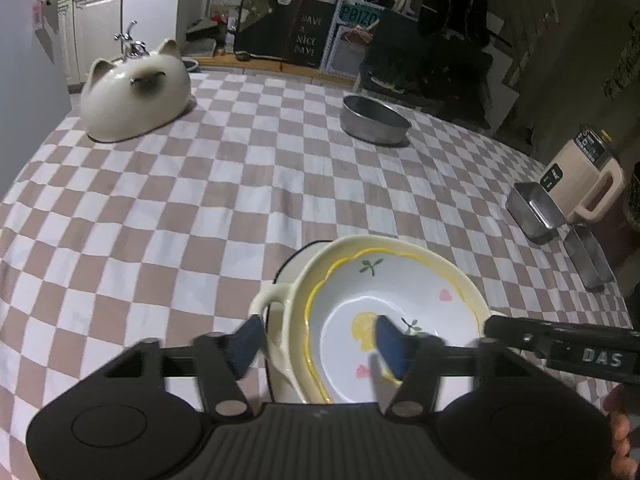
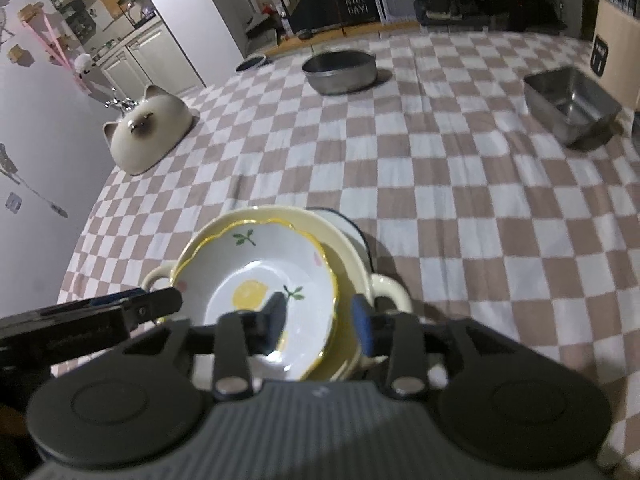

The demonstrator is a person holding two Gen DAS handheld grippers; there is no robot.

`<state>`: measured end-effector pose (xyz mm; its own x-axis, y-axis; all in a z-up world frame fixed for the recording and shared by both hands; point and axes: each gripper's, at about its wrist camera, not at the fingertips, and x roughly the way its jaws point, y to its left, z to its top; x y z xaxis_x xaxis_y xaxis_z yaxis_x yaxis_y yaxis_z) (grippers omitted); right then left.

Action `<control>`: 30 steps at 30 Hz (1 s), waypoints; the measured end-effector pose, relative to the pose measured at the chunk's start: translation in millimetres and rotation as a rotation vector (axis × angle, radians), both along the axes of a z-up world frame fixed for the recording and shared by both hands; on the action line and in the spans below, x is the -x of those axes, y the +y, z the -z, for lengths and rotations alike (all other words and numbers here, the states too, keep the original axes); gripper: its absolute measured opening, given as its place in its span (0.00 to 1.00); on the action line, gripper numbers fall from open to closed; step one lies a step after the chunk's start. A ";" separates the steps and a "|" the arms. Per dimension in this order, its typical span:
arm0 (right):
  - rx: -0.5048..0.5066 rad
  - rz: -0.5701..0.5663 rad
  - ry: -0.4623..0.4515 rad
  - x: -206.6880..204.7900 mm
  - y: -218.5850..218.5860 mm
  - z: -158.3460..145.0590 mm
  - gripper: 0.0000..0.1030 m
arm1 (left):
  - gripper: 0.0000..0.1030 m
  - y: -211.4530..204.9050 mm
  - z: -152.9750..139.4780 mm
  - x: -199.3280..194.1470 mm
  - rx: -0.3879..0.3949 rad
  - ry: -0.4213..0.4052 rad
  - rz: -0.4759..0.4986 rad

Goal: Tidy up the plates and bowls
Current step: 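Open the left gripper and release the lemon bowl inside the cream bowl, then move the left tool to a rectangular steel tray and grasp its rim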

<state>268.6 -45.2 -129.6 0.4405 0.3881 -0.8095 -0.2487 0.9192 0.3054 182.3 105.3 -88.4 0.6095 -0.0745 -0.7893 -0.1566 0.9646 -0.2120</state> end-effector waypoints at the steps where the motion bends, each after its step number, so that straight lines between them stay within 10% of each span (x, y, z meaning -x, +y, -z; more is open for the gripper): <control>1: 0.015 0.001 -0.019 2.9 -1.1 -3.2 0.62 | 0.76 0.7 -1.8 1.7 -0.006 -0.008 -0.004; 4: 0.073 0.009 -0.088 9.6 -8.3 -12.6 0.85 | 1.00 3.3 -6.9 7.5 -0.015 -0.040 -0.026; 8: 0.130 0.069 -0.206 16.9 -30.8 -27.2 1.00 | 1.00 3.4 -18.0 7.6 0.003 -0.090 -0.027; 23: 0.061 0.477 -0.223 -36.9 -210.3 -46.4 1.00 | 1.00 -115.5 -49.9 -110.2 0.012 -0.232 0.216; 30: 0.052 0.484 -0.212 -92.5 -262.6 -21.6 1.00 | 1.00 -190.6 -24.4 -178.3 0.175 -0.190 0.268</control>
